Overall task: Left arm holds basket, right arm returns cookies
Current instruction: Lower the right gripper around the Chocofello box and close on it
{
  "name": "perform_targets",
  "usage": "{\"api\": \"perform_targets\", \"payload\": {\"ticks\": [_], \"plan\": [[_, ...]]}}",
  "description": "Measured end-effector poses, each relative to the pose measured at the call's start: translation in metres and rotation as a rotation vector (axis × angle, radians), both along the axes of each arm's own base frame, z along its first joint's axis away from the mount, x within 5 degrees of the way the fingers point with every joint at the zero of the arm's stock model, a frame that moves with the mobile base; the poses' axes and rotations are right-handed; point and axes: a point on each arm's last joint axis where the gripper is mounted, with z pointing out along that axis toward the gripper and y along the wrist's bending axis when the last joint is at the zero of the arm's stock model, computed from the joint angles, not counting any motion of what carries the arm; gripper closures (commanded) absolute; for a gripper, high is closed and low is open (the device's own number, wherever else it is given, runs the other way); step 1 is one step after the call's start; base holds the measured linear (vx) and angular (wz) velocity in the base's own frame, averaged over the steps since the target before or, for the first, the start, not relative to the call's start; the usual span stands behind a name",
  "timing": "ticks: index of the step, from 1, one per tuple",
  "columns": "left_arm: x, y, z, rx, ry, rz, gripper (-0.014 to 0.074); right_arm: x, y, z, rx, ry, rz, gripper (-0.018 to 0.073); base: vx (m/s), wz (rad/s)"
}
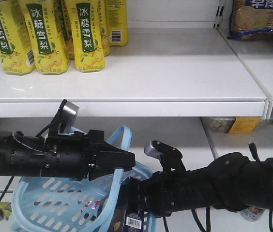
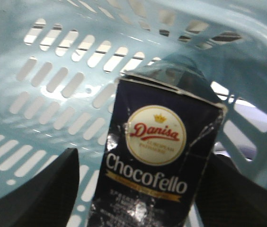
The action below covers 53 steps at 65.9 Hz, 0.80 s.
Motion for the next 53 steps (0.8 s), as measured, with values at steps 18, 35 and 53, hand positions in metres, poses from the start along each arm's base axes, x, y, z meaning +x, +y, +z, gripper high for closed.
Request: {"api": "perform_targets", "payload": {"ticks": [18,35,53], "plan": [[0.0000,0.0000,0.0000,0.000,0.001,0.000,0.0600,0.0013,-0.0021,-0.0016,-0.035,-0.028,0.009,0.0145,0.00,0.00],[0.0000,0.0000,0.0000,0.000,0.001,0.000,0.0600,0.0018,-0.0024,-0.0017,-0.039,-0.032,0.005,0.0214,0.00,0.00],[0.0001,0.0000,0.0000,-0.001,0.002,0.001,0.0600,0.0018,-0.0024,-0.0017,-0.038,-0.032,0.005,0.0401,0.00,0.00]]}}
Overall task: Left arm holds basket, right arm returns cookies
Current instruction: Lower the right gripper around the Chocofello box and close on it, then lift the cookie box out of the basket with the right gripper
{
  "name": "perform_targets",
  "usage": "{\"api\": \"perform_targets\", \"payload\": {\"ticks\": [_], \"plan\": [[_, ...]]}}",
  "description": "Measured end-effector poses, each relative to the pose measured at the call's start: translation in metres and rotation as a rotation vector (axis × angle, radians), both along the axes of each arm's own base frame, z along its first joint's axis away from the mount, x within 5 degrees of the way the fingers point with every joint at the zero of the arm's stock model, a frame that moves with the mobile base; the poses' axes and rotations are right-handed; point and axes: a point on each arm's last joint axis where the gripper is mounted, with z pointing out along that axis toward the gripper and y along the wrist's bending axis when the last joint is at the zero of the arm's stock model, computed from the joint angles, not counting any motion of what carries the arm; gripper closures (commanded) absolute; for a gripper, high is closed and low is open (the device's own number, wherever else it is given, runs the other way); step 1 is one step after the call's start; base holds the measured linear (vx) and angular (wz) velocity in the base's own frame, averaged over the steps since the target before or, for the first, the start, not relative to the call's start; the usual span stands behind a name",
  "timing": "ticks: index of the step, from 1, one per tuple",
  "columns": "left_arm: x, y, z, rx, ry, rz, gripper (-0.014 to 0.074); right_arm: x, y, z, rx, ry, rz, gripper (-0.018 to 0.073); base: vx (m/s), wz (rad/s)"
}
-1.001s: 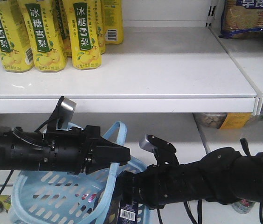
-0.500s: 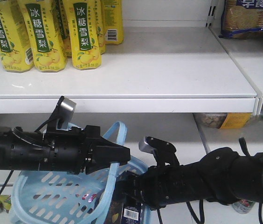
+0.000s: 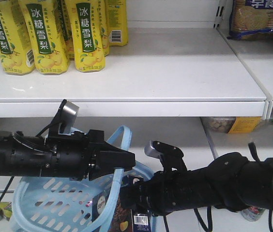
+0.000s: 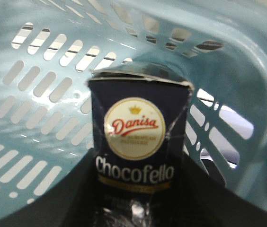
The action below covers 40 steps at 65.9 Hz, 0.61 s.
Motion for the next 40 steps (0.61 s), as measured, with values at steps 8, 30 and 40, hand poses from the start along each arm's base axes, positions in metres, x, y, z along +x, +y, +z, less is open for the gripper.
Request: {"api": "perform_targets", "payload": {"ticks": [8,30,40], "plan": [[0.0000,0.0000,0.0000,0.000,0.000,0.000,0.0600,0.0003,-0.0002,-0.0001,-0.003,-0.003,-0.002,0.0456,0.00,0.00],[0.0000,0.0000,0.0001,-0.001,0.000,0.001,0.0600,0.0004,-0.0003,-0.0001,-0.003,-0.003,-0.003,0.0466,0.00,0.00],[0.0002,0.0000,0.0002,-0.003,0.002,0.003,0.0600,0.0003,-0.0009,0.0041,0.002,-0.018,-0.006,0.0466,0.00,0.00]]}}
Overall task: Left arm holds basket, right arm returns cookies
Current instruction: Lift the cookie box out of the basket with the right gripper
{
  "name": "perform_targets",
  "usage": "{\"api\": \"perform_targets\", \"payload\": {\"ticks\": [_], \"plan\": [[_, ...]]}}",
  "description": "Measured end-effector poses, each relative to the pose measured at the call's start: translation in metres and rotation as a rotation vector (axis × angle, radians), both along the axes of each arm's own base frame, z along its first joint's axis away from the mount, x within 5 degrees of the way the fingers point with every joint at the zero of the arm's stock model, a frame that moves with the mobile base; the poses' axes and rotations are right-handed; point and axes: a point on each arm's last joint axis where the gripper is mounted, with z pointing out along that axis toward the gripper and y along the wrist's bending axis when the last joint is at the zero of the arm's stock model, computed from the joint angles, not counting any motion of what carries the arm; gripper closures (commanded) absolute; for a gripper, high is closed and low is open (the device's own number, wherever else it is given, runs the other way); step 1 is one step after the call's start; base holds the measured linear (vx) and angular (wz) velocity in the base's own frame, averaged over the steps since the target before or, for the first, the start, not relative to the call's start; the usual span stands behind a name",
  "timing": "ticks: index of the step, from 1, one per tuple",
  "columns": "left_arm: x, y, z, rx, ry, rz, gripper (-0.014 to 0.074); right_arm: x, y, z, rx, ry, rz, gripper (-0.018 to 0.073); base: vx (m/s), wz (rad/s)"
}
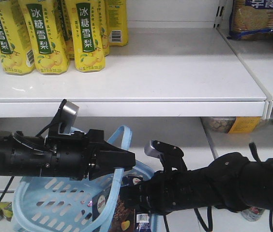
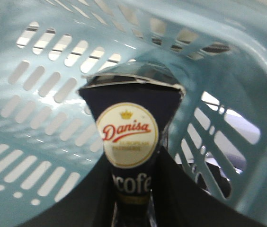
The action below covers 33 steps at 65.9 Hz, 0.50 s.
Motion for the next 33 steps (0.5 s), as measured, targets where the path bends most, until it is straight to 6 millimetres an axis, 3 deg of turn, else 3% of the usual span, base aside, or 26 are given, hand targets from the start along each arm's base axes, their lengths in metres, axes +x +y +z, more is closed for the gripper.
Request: {"api": "perform_targets", "payload": {"ticks": [13,33], "plan": [[0.000,0.000,0.000,-0.005,0.002,-0.001,0.0600,-0.003,-0.003,0.021,0.032,-0.067,0.003,0.0476,0.00,0.00],[0.000,0.000,0.000,-0.006,0.002,-0.002,0.0600,-0.011,-0.010,0.050,0.050,-0.171,0.041,0.0568,0.00,0.00]]}}
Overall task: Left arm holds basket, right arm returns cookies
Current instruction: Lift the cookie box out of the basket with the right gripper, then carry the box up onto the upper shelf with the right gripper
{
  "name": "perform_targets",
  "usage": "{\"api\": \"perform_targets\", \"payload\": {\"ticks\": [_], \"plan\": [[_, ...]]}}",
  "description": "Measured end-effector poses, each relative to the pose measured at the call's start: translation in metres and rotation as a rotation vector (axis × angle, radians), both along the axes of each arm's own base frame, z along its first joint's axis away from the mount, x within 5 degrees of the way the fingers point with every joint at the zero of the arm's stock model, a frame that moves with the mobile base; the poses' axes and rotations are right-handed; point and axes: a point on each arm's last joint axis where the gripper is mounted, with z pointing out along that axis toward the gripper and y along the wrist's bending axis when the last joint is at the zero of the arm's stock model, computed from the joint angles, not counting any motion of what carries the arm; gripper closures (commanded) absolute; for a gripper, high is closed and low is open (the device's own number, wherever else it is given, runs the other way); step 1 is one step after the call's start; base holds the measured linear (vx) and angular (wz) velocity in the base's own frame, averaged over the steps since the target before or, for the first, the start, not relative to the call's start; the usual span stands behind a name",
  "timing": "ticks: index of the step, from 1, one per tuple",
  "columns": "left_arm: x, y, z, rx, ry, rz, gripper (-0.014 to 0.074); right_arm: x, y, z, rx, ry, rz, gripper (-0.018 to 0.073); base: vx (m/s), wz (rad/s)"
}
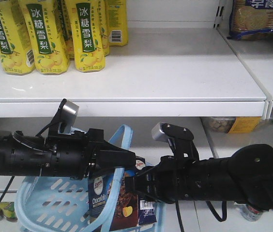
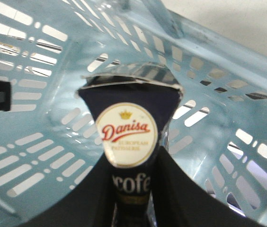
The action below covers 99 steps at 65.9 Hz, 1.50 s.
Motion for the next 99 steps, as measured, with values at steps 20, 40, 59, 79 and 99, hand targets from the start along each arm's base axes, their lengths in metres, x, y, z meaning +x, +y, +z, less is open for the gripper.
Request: {"api": "perform_targets", "payload": {"ticks": [20,40,59,79,99], "plan": [[0.000,0.000,0.000,0.000,-0.001,0.000,0.0600,-0.005,-0.023,0.028,0.009,-0.059,-0.010,0.0562,0.00,0.00],[0.000,0.000,0.000,-0.003,0.000,0.001,0.0600,-0.023,-0.063,0.065,0.005,-0.122,-0.025,0.0562,0.00,0.00],[0.000,0.000,0.000,-0.003,-0.001,0.001,0.0600,-0.062,-0.100,0.099,-0.011,-0.201,-0.034,0.0562,0.00,0.00],[0.000,0.000,0.000,-0.003,-0.001,0.001,0.0600,-0.118,-0.123,0.131,-0.001,-0.337,-0.067,0.0562,0.00,0.00],[0.000,0.000,0.000,-0.003,-0.002,0.001,0.0600,-0.138,-0.137,0.192,-0.003,-0.613,-0.207,0.0562,0.00,0.00]]}}
